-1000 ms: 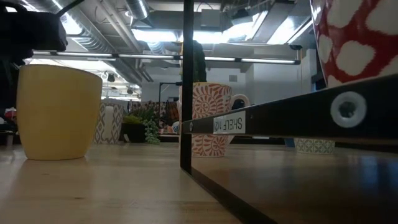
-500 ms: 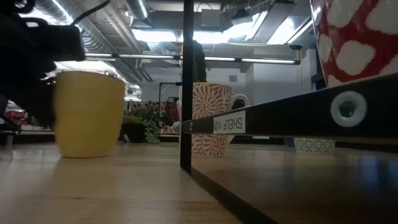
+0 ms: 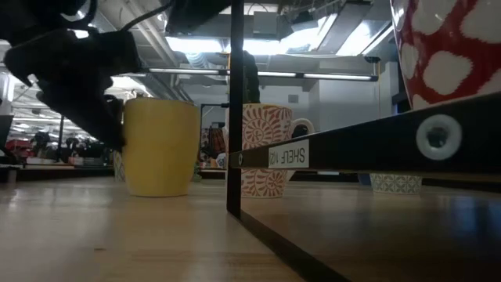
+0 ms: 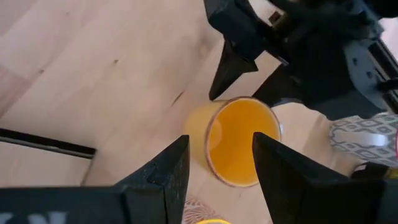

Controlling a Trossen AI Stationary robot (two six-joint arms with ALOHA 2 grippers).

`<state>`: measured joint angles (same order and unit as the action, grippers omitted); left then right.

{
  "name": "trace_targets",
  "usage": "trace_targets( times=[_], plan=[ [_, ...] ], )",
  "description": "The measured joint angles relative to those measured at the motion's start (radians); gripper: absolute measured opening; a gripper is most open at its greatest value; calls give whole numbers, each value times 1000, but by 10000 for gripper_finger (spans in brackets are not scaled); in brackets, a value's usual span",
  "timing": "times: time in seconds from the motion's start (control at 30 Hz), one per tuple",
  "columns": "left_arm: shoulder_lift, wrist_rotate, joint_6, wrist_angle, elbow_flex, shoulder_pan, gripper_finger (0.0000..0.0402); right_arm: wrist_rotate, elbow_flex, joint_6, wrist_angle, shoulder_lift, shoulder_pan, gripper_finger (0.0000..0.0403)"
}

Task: Place coffee mugs
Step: Put the yellow mug on the shelf

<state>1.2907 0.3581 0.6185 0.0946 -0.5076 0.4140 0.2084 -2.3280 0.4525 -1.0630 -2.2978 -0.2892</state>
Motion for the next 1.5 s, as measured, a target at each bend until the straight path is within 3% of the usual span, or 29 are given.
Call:
trace_targets(
  times=[0.67, 1.0, 1.17, 1.5],
  plan=[
    [0, -29, -56, -28, 0, -136, 247, -131, -1, 27, -38, -43, 96, 161],
    [0, -35, -82, -41, 0, -150, 247, -98, -1, 116, -201, 23, 107, 161],
    [0, -34, -82, -44, 0, -150, 247, -95, 0, 233, -164, 19, 115, 161],
    [-15, -27, -72, -20, 0, -152, 247, -117, -1, 266, -138, -2, 115, 161]
  ],
)
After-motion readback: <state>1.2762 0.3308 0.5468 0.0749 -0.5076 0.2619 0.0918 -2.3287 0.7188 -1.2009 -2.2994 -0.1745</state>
